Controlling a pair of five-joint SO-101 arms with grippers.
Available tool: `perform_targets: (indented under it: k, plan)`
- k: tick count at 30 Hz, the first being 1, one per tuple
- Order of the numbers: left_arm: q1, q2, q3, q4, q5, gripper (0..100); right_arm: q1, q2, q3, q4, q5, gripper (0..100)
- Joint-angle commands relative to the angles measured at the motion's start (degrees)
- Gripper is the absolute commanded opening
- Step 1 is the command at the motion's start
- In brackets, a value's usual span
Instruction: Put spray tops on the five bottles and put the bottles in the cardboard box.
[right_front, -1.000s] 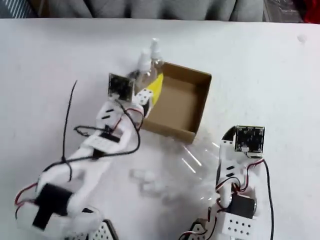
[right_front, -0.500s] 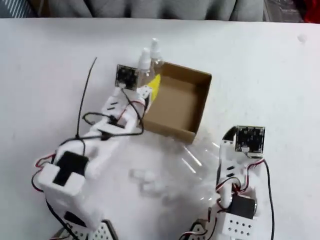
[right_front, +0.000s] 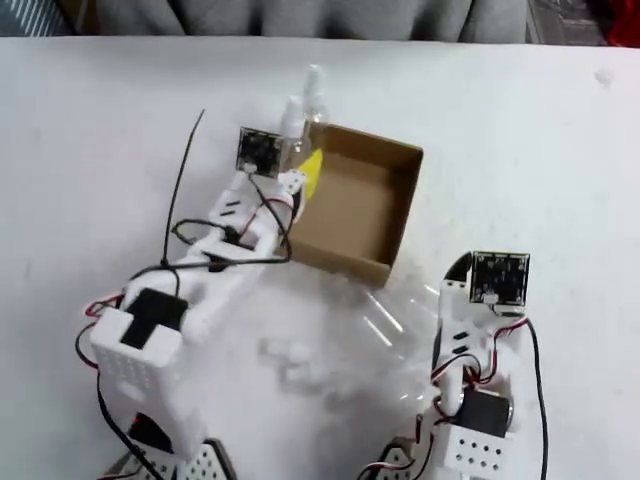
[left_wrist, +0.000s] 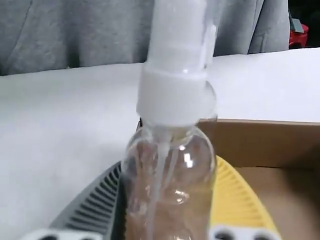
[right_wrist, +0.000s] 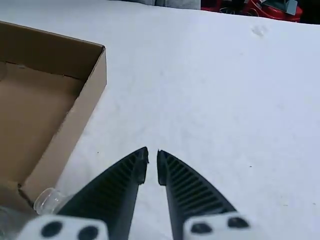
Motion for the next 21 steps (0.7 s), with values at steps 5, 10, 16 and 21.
perform_targets:
  k: [5,10,16,21]
  plan:
    - [-0.3,-0.3,0.1,-1.9,-0.7,19,-0.1,-0.2,0.6,-0.8,-0.3,1.5]
    - [-0.6,-0.4,0.3,-1.8,-0.7,19,-0.1,-0.2,0.6,-0.7,-0.3,1.5]
    - [-0.6,-2.5,2.9,-1.6,-0.4,29,-0.1,-0.2,0.6,-0.7,-0.3,1.5]
    - [-0.7,-5.9,6.4,-1.6,-0.3,35,-0.1,-0.2,0.6,-0.6,-0.3,1.5]
